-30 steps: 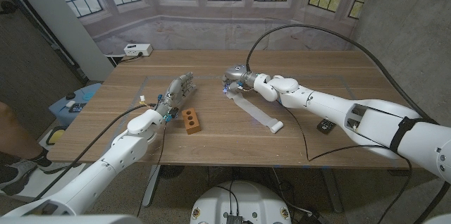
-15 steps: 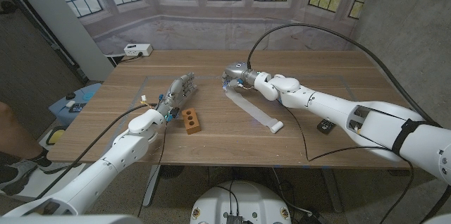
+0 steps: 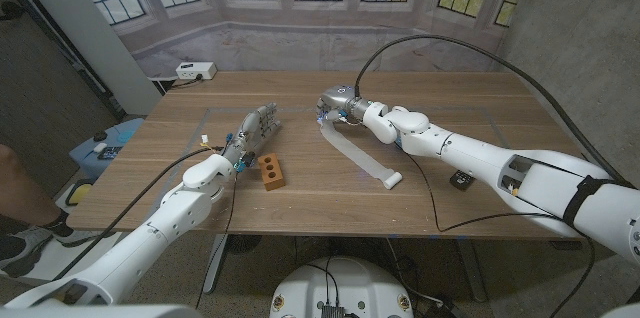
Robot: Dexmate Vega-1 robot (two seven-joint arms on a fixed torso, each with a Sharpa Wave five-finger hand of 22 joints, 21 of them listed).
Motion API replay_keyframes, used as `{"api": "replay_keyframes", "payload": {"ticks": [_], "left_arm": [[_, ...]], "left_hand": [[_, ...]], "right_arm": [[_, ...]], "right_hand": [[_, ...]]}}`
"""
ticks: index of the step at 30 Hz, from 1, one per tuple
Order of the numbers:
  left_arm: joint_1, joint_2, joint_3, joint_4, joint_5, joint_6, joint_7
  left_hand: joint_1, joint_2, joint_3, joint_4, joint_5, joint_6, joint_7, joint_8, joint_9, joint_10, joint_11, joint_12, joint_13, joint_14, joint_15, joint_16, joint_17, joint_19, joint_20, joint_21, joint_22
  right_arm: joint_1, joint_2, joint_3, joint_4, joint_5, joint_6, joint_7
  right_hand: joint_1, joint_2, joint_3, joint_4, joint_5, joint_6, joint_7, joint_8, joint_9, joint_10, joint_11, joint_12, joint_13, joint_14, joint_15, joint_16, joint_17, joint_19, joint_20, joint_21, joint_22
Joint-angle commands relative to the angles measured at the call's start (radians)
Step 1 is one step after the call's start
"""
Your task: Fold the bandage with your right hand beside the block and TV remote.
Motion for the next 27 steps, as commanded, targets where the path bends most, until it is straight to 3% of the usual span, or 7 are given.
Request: {"api": "replay_keyframes", "payload": {"ticks": [1,13,27], "left_arm": [[-0.019,-0.006,0.005,0.023,-0.005,0.003,-0.021],[-0.022,-0.009,-0.002,0.045,-0.014,-0.010,-0.037],[-0.013,-0.007,-0.016,0.059,-0.026,-0.023,-0.045]], "left_hand": [[-0.005,-0.001,0.006,-0.001,-0.002,0.008,0.000,0.002,0.006,0.006,-0.002,-0.001,0.003,0.005,0.001,-0.001,0.002,0.000,0.013,0.003,0.006],[-0.005,-0.001,0.007,-0.001,-0.002,0.008,-0.001,0.001,0.006,0.005,-0.002,-0.001,0.003,0.005,0.001,-0.001,0.002,-0.001,0.013,0.003,0.006],[-0.006,-0.001,0.008,-0.002,-0.002,0.009,0.000,0.001,0.006,0.006,-0.001,-0.001,0.003,0.005,0.002,-0.001,0.002,-0.001,0.013,0.003,0.006]], "right_arm": [[-0.033,-0.019,0.029,-0.057,-0.009,-0.034,-0.001],[-0.046,-0.018,0.042,-0.081,-0.020,-0.048,-0.013],[-0.031,0.011,0.034,-0.053,-0.029,-0.042,-0.038]], "right_hand": [[0.013,0.001,0.001,0.002,-0.002,0.007,0.004,-0.003,0.003,0.006,0.001,0.007,0.007,0.011,-0.154,-0.001,0.003,0.007,-0.090,0.003,0.002],[0.019,0.002,0.000,0.002,-0.001,0.010,0.002,-0.003,0.004,0.014,-0.002,0.012,0.009,0.018,-0.154,-0.001,0.008,0.008,-0.090,0.003,0.002],[0.027,0.001,-0.001,0.002,-0.001,0.016,0.002,-0.003,0.004,0.017,-0.002,0.015,0.012,0.025,-0.155,-0.002,0.013,0.009,-0.091,0.003,0.002]]}}
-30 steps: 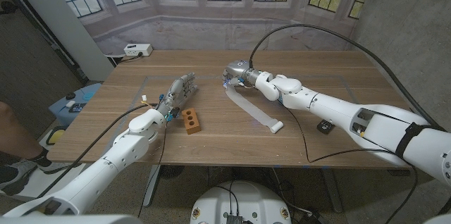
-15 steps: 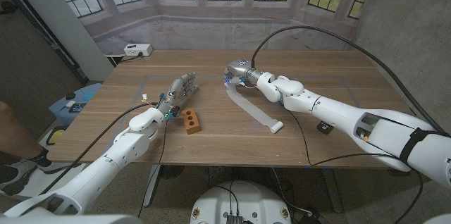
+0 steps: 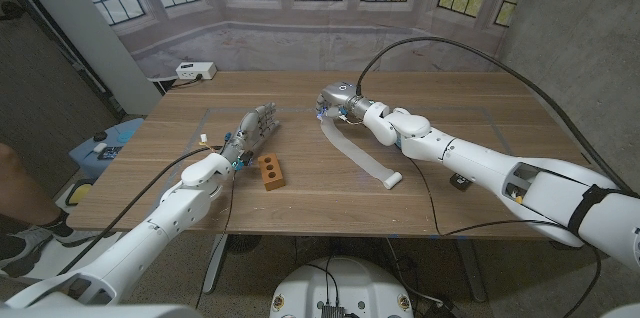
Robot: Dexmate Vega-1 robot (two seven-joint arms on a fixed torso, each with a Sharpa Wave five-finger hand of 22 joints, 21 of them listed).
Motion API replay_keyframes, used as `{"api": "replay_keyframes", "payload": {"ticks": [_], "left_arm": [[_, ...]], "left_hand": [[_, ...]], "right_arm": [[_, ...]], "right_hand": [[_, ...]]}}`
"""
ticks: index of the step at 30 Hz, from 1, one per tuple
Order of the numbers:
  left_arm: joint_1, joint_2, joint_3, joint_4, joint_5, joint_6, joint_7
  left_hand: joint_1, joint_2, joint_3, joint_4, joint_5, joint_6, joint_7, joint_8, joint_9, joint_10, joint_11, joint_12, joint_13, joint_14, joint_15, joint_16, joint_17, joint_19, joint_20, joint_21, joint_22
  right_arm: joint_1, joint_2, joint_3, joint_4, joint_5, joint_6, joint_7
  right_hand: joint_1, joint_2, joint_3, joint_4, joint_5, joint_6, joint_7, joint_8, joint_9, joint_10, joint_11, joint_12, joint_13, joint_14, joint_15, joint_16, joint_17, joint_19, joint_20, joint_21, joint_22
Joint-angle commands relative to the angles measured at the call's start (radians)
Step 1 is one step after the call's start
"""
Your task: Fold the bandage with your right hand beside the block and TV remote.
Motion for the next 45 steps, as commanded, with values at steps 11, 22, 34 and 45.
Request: {"api": "replay_keyframes", "payload": {"ticks": [11,22,34,45], "left_arm": [[0.005,0.001,-0.013,0.018,-0.019,-0.021,-0.023],[-0.013,-0.003,-0.005,0.037,-0.020,-0.017,-0.046],[-0.033,-0.013,0.002,0.065,-0.019,-0.022,-0.071],[-0.041,-0.013,0.006,0.071,-0.018,-0.020,-0.083]], "left_hand": [[-0.006,-0.001,0.008,-0.003,-0.003,0.009,0.000,0.000,0.006,0.006,0.000,-0.001,0.003,0.005,0.001,-0.001,0.002,-0.001,0.013,0.003,0.006],[-0.006,-0.001,0.009,-0.003,-0.003,0.010,-0.001,0.000,0.006,0.006,-0.002,-0.002,0.003,0.005,0.003,-0.001,0.002,-0.001,0.013,0.003,0.006],[-0.007,-0.001,0.009,-0.004,-0.003,0.010,-0.002,0.000,0.006,0.007,-0.003,-0.002,0.003,0.006,0.002,-0.001,0.002,-0.001,0.013,0.003,0.006],[-0.006,-0.001,0.010,-0.005,-0.003,0.010,-0.003,0.000,0.006,0.009,-0.002,-0.001,0.003,0.006,0.003,-0.001,0.001,-0.002,0.014,0.003,0.006]], "right_arm": [[-0.006,0.012,0.010,-0.018,-0.009,-0.015,-0.028],[-0.039,-0.020,0.030,-0.088,-0.020,-0.046,-0.020],[-0.080,-0.047,0.055,-0.161,-0.040,-0.094,-0.009],[-0.121,-0.073,0.080,-0.224,-0.052,-0.127,-0.005]], "right_hand": [[0.024,-0.001,-0.002,0.002,-0.001,0.013,0.000,-0.004,0.002,0.008,-0.001,0.011,0.008,0.017,-0.153,-0.003,0.008,0.010,-0.092,0.004,0.003],[0.027,-0.002,-0.003,0.003,-0.001,0.014,-0.002,-0.005,0.002,0.008,-0.001,0.011,0.009,0.022,-0.153,-0.004,0.011,0.010,-0.092,0.004,0.003],[0.030,-0.002,-0.004,0.005,-0.001,0.014,-0.005,-0.006,0.003,0.008,-0.002,0.009,0.007,0.024,-0.153,-0.007,0.015,0.010,-0.092,0.004,0.003],[0.033,-0.002,-0.005,0.005,-0.001,0.014,-0.003,-0.008,0.003,0.007,-0.001,0.010,0.008,0.025,-0.153,-0.010,0.018,0.010,-0.091,0.004,0.003]]}}
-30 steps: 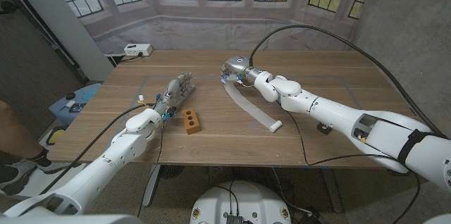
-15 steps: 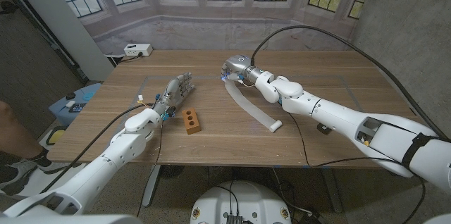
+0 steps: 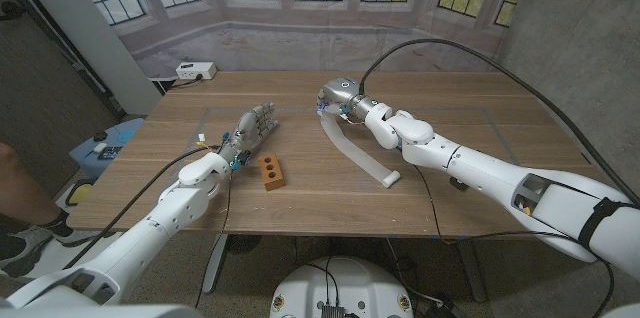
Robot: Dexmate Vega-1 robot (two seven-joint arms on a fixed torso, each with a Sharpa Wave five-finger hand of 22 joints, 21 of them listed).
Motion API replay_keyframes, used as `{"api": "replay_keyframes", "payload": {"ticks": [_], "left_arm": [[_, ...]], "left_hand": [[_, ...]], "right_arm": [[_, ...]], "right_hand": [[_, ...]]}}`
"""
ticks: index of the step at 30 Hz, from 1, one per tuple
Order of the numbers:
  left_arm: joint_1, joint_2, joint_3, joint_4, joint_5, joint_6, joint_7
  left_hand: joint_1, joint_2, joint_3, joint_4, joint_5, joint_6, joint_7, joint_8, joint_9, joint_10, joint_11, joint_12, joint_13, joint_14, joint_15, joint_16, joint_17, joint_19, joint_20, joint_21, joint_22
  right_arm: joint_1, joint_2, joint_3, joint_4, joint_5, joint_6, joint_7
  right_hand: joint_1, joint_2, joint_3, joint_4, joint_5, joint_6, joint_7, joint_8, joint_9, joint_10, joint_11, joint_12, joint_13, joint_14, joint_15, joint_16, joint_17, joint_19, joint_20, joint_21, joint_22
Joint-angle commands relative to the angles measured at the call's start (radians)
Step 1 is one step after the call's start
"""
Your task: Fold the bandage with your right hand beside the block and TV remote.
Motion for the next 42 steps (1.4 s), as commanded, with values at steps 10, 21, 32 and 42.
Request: {"api": "replay_keyframes", "payload": {"ticks": [10,21,32,42], "left_arm": [[-0.011,-0.001,0.007,0.001,0.005,0.001,-0.012],[-0.008,0.001,0.012,-0.014,0.008,0.006,-0.012],[-0.001,0.005,0.014,-0.030,0.007,0.014,-0.009],[-0.005,0.003,0.019,-0.032,0.009,0.016,-0.012]], "left_hand": [[-0.007,-0.002,0.007,-0.003,-0.003,0.010,-0.003,0.000,0.001,0.004,0.004,-0.001,0.003,0.005,0.004,-0.001,0.001,0.002,0.010,0.003,0.006],[-0.007,-0.002,0.008,-0.003,-0.003,0.010,-0.003,0.000,0.001,0.005,0.004,-0.001,0.003,0.005,0.004,-0.001,0.001,0.002,0.011,0.003,0.006],[-0.008,-0.002,0.008,-0.003,-0.003,0.010,-0.003,-0.001,0.001,0.004,0.006,-0.001,0.003,0.006,0.004,-0.001,0.002,0.002,0.010,0.003,0.006],[-0.008,-0.002,0.008,-0.004,-0.003,0.010,-0.003,-0.001,0.001,0.004,0.008,-0.001,0.003,0.006,0.004,-0.001,0.002,0.001,0.011,0.003,0.006]], "right_arm": [[-0.094,-0.061,0.053,-0.144,-0.030,-0.073,0.012],[-0.154,-0.092,0.089,-0.217,-0.044,-0.111,0.011],[-0.207,-0.117,0.119,-0.274,-0.049,-0.142,0.023],[-0.238,-0.134,0.138,-0.307,-0.055,-0.148,0.022]], "right_hand": [[0.015,0.003,-0.002,0.002,-0.001,0.008,0.004,-0.005,0.004,0.008,0.000,0.006,0.003,0.011,-0.148,-0.007,0.006,0.009,-0.091,0.004,0.003],[0.016,0.003,-0.004,0.002,-0.001,0.009,0.003,-0.006,0.004,0.007,0.000,0.007,0.005,0.013,-0.148,-0.009,0.009,0.009,-0.091,0.003,0.003],[0.019,0.002,-0.005,0.003,-0.001,0.008,0.004,-0.007,0.004,0.007,0.000,0.007,0.005,0.012,-0.148,-0.012,0.012,0.008,-0.090,0.003,0.004],[0.020,0.003,-0.006,0.004,-0.001,0.009,0.003,-0.008,0.004,0.006,0.000,0.007,0.006,0.013,-0.148,-0.014,0.015,0.008,-0.090,0.003,0.004]]}}
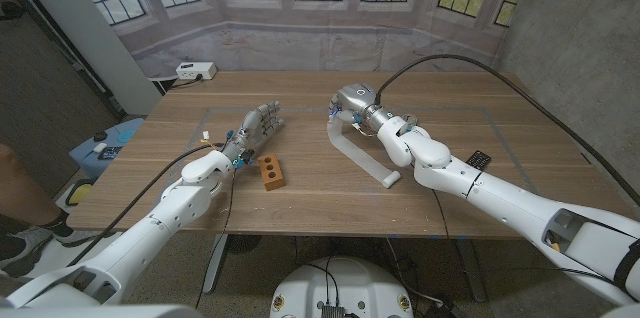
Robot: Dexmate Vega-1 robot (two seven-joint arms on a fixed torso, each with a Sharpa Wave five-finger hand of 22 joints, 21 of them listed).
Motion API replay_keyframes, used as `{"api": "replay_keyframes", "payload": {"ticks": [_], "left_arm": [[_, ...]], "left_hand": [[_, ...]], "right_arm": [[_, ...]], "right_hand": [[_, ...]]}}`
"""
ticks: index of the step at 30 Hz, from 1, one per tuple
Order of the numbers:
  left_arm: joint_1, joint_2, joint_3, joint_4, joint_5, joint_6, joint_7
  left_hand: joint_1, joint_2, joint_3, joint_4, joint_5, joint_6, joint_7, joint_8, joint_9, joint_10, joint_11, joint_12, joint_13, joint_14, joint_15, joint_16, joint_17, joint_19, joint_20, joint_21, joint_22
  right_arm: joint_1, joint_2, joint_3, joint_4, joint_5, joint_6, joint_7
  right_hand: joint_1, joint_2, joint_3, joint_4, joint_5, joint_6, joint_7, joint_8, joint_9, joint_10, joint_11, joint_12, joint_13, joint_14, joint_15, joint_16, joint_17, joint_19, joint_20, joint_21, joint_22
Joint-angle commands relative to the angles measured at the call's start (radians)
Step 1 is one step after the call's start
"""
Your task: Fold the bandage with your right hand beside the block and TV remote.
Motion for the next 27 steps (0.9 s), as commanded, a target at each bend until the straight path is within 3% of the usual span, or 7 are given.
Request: {"api": "replay_keyframes", "payload": {"ticks": [1,27], "left_arm": [[-0.001,0.000,0.005,-0.008,0.003,0.005,0.000],[-0.015,0.004,0.002,-0.004,0.014,-0.008,0.000]], "left_hand": [[-0.008,-0.002,0.006,-0.001,-0.003,0.010,-0.003,-0.001,0.001,0.004,0.007,-0.001,0.003,0.006,0.004,-0.001,0.002,0.001,0.011,0.003,0.006],[-0.010,-0.003,0.006,-0.002,-0.003,0.010,-0.003,-0.001,0.001,0.005,0.005,-0.001,0.003,0.005,0.004,-0.001,0.002,0.001,0.011,0.004,0.006]], "right_arm": [[-0.045,-0.023,0.026,-0.047,-0.008,-0.016,0.002],[-0.099,-0.062,0.063,-0.105,-0.014,-0.013,0.028]], "right_hand": [[0.014,-0.003,-0.002,-0.001,-0.001,0.006,-0.001,-0.003,0.005,0.008,-0.001,0.004,0.006,0.013,-0.148,0.000,0.006,0.008,-0.090,0.003,0.004],[0.017,-0.001,-0.005,0.001,-0.001,0.007,0.001,-0.006,0.005,0.008,0.000,0.004,0.007,0.016,-0.148,-0.006,0.013,0.008,-0.090,0.004,0.004]]}}
